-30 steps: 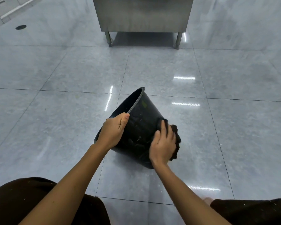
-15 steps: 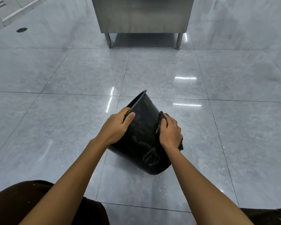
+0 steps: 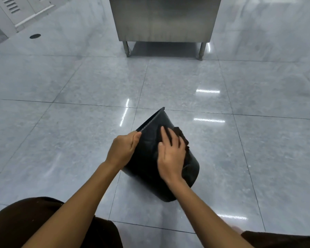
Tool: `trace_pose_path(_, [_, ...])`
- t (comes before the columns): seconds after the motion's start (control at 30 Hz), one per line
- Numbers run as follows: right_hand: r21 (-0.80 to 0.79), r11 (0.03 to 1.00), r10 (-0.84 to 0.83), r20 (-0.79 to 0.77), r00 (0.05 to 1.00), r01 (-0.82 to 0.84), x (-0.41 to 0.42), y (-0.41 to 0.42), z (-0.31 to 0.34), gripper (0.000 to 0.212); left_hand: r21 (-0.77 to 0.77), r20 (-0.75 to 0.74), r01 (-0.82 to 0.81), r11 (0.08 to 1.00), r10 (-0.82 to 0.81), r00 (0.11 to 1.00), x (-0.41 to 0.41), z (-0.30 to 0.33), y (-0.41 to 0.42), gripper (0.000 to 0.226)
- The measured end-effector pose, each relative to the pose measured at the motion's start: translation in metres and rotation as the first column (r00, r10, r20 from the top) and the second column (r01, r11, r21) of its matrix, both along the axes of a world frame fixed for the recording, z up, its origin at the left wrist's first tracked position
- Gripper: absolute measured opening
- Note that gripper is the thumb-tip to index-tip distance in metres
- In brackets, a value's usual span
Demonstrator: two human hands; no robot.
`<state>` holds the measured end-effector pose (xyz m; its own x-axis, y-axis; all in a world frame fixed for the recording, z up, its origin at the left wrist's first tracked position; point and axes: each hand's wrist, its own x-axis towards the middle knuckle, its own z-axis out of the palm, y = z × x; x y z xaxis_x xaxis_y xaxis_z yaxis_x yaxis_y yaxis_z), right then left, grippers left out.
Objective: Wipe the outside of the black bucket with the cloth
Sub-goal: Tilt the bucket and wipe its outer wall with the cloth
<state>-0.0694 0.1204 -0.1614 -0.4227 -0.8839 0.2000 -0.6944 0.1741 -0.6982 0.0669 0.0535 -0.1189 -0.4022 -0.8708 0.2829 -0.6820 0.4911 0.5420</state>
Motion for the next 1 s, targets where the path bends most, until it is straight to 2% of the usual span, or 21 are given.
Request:
trace_pose_path(0.07, [-0.083, 0.995, 0.045, -0.126, 0.991, -0.056, 0.008, 0.002, 0.002, 0.052, -0.027, 0.019, 0.019, 0.999, -0.018, 1.0, -0.005, -0.002, 0.003, 0.046])
trace_pose_path(0.17, [-0.098, 0.992, 0.062, -0.184, 0.981, -0.082, -0.008, -0.012, 0.005, 0.053, -0.029, 0.013, 0.009, 1.0, -0.008, 1.0, -0.013, -0.002, 0.011, 0.051])
trace_pose_path(0.2, [-0.058, 0.997, 0.048, -0.144, 0.988, -0.057, -0.014, -0.021, 0.009, 0.054, -0.029, 0.008, 0.011, 1.0, -0.011, 1.0, -0.013, -0.001, 0.014, 0.048])
trace_pose_path(0.23, [0.019, 1.0, 0.013, -0.034, 0.999, -0.012, -0.025, -0.036, 0.01, 0.053, -0.035, 0.01, 0.017, 0.999, -0.017, 1.0, -0.013, 0.001, 0.016, 0.044])
trace_pose_path(0.27, [0.142, 0.989, -0.052, 0.102, 0.993, 0.037, -0.038, -0.054, 0.01, 0.051, -0.043, 0.016, 0.032, 0.999, -0.032, 0.999, -0.013, 0.002, 0.02, 0.041])
trace_pose_path(0.33, [0.444, 0.894, -0.223, 0.334, 0.916, 0.056, -0.06, -0.079, 0.023, 0.046, -0.041, 0.035, 0.071, 0.997, -0.07, 0.997, -0.014, 0.003, 0.029, 0.039])
trace_pose_path(0.4, [0.526, 0.849, -0.285, 0.381, 0.879, 0.047, -0.066, -0.085, 0.033, 0.045, -0.035, 0.058, 0.073, 0.997, -0.071, 0.996, -0.017, 0.004, 0.034, 0.04])
trace_pose_path(0.43, [0.481, 0.874, -0.27, 0.359, 0.894, 0.071, -0.06, -0.083, 0.034, 0.046, -0.037, 0.064, 0.058, 0.998, -0.056, 0.996, -0.018, 0.004, 0.034, 0.04])
trace_pose_path(0.53, [0.169, 0.977, -0.163, 0.174, 0.971, 0.133, -0.016, -0.047, 0.028, 0.048, -0.042, 0.063, -0.011, 0.999, 0.014, 0.998, -0.019, 0.006, 0.029, 0.04])
trace_pose_path(0.6, [0.001, 0.996, -0.087, 0.044, 0.995, 0.087, 0.009, -0.016, 0.021, 0.052, -0.036, 0.055, -0.047, 0.998, 0.049, 0.997, -0.019, 0.006, 0.026, 0.038])
trace_pose_path(0.7, [-0.011, 0.999, -0.047, -0.037, 0.998, 0.047, 0.001, 0.007, -0.009, 0.052, -0.004, 0.042, -0.07, 0.998, 0.071, 0.997, -0.019, 0.006, 0.023, 0.039])
trace_pose_path(0.83, [0.146, 0.967, -0.21, -0.024, 0.978, 0.211, -0.028, 0.04, -0.047, 0.054, 0.071, -0.014, -0.119, 0.99, 0.121, 0.993, -0.02, 0.008, 0.021, 0.045])
trace_pose_path(0.9, [0.278, 0.916, -0.315, 0.05, 0.948, 0.29, -0.044, 0.042, -0.055, 0.051, 0.085, -0.018, -0.127, 0.988, 0.129, 0.991, -0.025, 0.01, 0.022, 0.046])
trace_pose_path(1.0, [0.526, 0.755, -0.579, 0.256, 0.774, 0.391, -0.063, 0.011, -0.035, 0.046, 0.092, -0.022, -0.161, 0.983, 0.164, 0.986, -0.033, 0.013, 0.026, 0.045])
